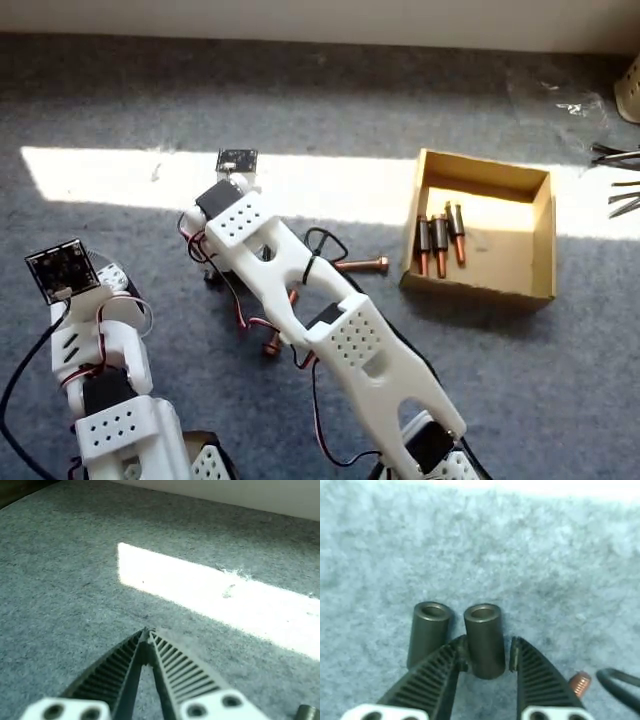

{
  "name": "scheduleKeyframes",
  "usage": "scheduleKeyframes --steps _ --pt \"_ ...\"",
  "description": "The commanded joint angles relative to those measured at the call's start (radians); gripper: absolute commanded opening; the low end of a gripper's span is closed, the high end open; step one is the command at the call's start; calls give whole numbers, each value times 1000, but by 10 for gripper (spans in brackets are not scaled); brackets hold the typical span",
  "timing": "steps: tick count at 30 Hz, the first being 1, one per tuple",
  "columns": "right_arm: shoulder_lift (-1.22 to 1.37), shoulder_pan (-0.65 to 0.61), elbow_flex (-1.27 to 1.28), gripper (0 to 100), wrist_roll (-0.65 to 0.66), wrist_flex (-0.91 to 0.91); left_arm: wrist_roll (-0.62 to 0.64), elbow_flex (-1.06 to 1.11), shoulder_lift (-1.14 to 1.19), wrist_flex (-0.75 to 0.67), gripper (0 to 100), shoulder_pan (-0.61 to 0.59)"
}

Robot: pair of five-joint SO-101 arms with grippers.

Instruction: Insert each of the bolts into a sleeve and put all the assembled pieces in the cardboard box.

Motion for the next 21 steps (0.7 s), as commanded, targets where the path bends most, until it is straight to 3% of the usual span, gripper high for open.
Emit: scheduleKeyframes --steps 1,8,13,21 --pt "-15 30 -87 131 51 2 -6 -8 -12 -20 5 7" --pt "-12 28 -101 131 95 -5 -6 -7 -12 -20 5 7" --pt "-2 19 -97 131 0 -4 -6 -7 -12 -21 5 7" --pt "93 18 -110 131 -2 2 -6 -7 -12 -21 5 7"
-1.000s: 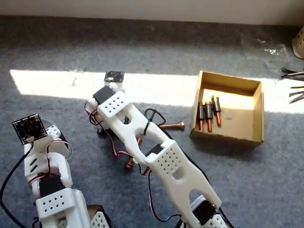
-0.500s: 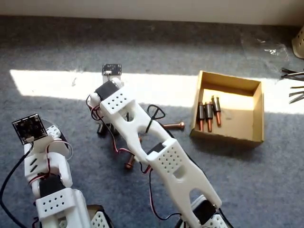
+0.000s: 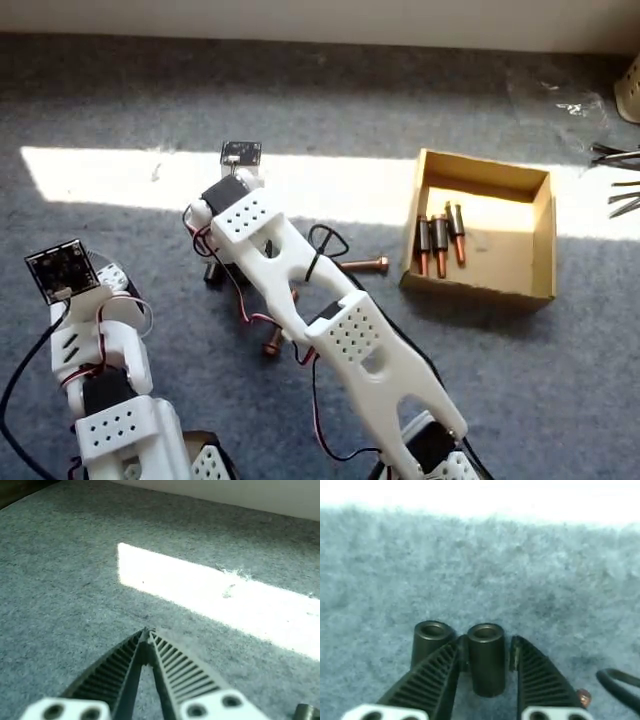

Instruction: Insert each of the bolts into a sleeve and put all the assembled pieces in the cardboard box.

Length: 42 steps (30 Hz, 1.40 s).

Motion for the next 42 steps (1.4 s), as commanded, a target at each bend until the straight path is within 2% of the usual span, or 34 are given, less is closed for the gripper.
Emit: scheduleKeyframes --steps 1,4,9,17,19,22,24,29,37,42 --pt "7 -2 -19 130 -11 2 -6 -7 -12 -21 5 7" --pt "-12 -1 -19 122 -9 5 -6 -7 -12 -21 5 7" --pt "-50 -7 -19 5 23 39 -6 -7 -12 -21 5 7" --pt "-151 -12 -53 5 29 151 -6 -4 -12 -21 5 35" --pt "-179 -10 -59 5 110 157 -8 1 -12 -21 5 45" --pt "-196 -8 -62 5 315 157 -8 2 -12 -21 6 48" --pt "-202 -7 -62 5 407 157 -8 2 -12 -21 6 48" --pt "-203 12 -117 5 460 157 -8 4 -12 -21 6 50" --pt "-206 114 -249 5 621 160 -8 5 -12 -21 6 50" --pt "-308 140 -269 5 666 160 -8 5 -12 -21 6 50"
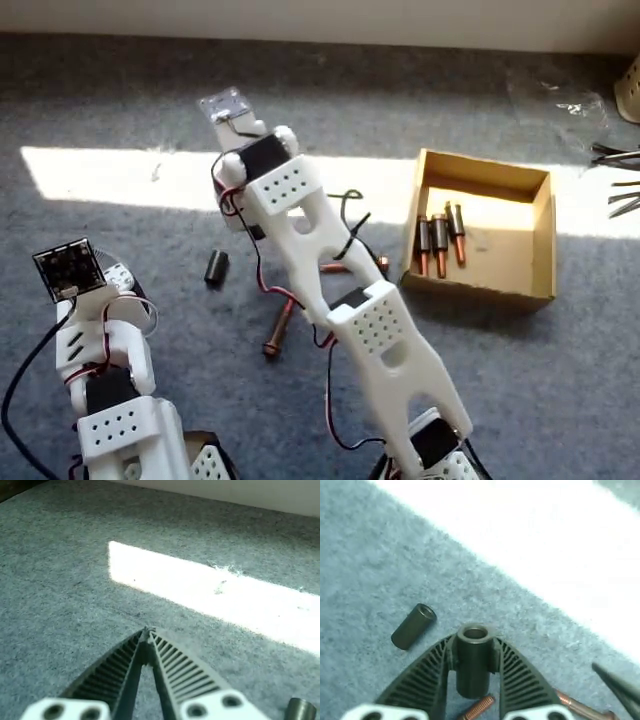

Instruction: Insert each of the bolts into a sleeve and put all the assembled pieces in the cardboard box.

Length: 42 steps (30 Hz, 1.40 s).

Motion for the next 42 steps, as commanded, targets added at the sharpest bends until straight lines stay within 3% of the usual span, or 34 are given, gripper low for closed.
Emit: scheduleKeyframes --steps 1,8,16,30,35,42 --pt "-165 21 -58 5 46 19 -8 -2 -12 -21 6 19" --pt "-249 24 -58 5 110 19 -8 -2 -12 -21 6 44" --pt "-395 130 -44 5 110 19 -8 -2 -12 -20 6 58" --pt "-746 105 397 5 203 18 -8 -2 -12 -17 6 81" --pt "-905 102 524 5 203 16 -180 -1 -12 -15 6 182" --pt "-1141 102 671 5 204 15 -198 -39 -12 103 5 259"
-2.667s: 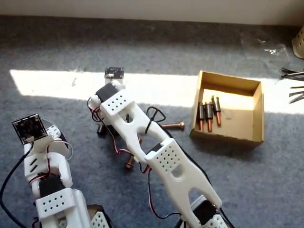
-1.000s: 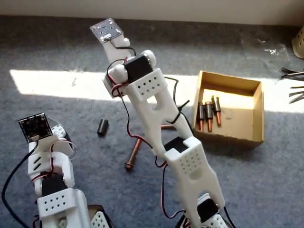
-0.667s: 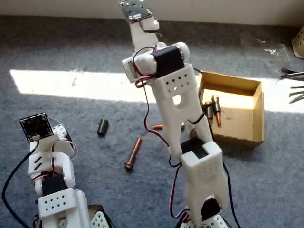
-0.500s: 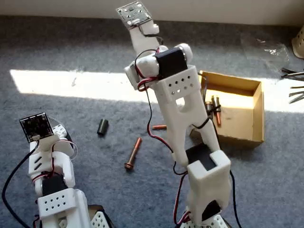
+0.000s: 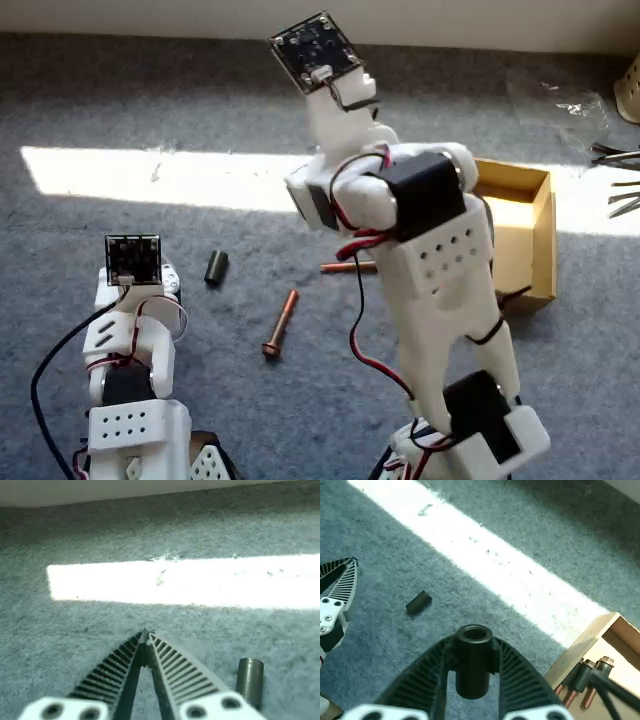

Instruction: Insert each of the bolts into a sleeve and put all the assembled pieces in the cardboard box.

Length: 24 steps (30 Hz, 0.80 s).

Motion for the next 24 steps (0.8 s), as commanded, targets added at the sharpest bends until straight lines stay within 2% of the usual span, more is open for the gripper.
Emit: scheduleKeyframes --steps 1,7,11,15,24 --pt "-153 -12 58 5 12 4 -11 -53 -12 89 5 51" --pt "-341 -10 295 5 12 -97 -17 -79 -12 149 5 79" --pt "-472 -7 512 5 12 -223 -115 -76 -12 158 5 113" --pt "-601 -8 740 5 60 -357 -170 -128 -10 259 5 143" --pt "-854 -2 1188 5 60 -556 -307 -242 -2 442 6 211"
